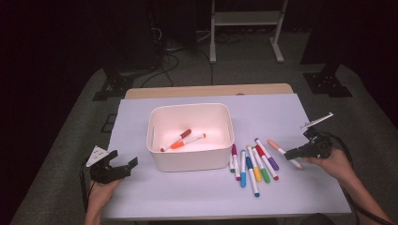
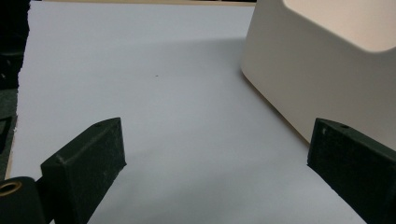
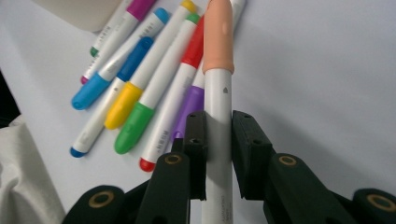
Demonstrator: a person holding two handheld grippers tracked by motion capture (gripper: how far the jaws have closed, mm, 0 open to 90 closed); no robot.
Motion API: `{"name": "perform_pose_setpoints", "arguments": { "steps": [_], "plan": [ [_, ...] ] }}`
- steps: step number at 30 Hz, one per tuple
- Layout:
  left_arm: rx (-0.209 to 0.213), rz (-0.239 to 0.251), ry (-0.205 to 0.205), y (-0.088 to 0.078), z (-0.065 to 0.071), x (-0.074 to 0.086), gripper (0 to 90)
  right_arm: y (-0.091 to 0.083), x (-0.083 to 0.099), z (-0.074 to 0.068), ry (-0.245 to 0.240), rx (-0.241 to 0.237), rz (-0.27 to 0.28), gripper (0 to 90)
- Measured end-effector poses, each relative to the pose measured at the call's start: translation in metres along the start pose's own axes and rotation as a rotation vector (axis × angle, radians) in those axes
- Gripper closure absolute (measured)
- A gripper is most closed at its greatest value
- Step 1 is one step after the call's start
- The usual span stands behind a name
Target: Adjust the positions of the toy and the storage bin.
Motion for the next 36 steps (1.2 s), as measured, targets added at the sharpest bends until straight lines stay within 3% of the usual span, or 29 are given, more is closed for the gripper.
{"name": "perform_pose_setpoints", "arguments": {
  "steps": [16, 36],
  "plan": [
    [0.002, -0.001, -0.001, 0.000, 0.000, 0.000, 2.8, -0.020, -0.042, -0.048, -0.101, -0.092, 0.016, 75.4],
    [0.000, 0.000, -0.002, -0.001, 0.000, 0.000, 2.8, -0.034, -0.108, -0.129, -0.264, -0.216, 0.023, 75.5]
  ]
}}
Point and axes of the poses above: each handheld gripper's, and its own axes: y roughly forward along the jaws, x roughly out of its underside, z roughly to its right, the point moved 5 cm from there along y, roughly forward along the jaws, and after that the axes turned 15 degrees about z, right-handed, at the moved point
